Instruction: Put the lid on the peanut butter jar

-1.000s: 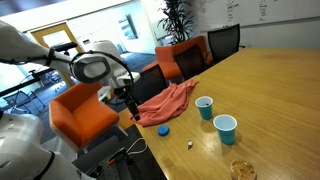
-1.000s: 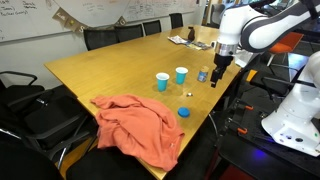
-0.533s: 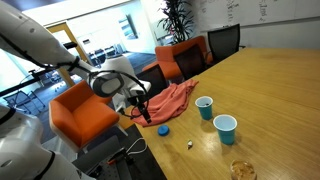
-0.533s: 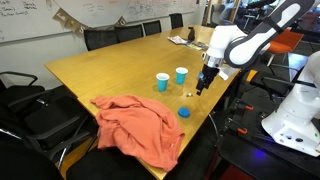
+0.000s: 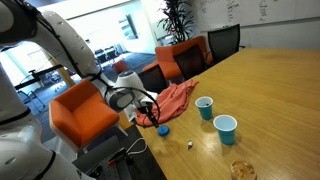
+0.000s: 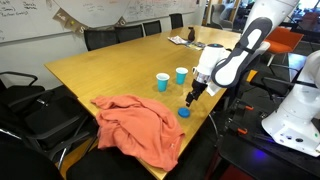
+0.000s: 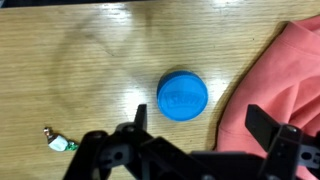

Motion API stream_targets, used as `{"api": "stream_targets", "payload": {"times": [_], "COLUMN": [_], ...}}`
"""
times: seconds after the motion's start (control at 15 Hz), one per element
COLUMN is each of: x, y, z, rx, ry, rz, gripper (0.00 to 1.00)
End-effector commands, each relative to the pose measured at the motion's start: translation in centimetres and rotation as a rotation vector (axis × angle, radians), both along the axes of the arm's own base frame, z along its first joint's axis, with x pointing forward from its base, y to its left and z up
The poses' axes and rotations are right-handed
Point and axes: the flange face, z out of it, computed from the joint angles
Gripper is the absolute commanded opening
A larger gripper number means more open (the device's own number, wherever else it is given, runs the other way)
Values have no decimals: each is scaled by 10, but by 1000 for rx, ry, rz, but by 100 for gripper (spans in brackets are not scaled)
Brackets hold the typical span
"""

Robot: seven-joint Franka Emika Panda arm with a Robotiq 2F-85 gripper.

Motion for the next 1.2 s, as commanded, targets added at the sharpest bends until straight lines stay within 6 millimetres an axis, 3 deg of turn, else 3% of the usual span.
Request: {"api": "stream_targets", "payload": {"times": [0.0, 0.53, 1.13], "x": [16, 29, 36], "y": [4, 15, 21], "z": [-20, -54, -77], "rx": [-8, -61, -101], "ry": [-3, 23, 24], "rz": [-16, 1, -10], "gripper": [100, 100, 100]}}
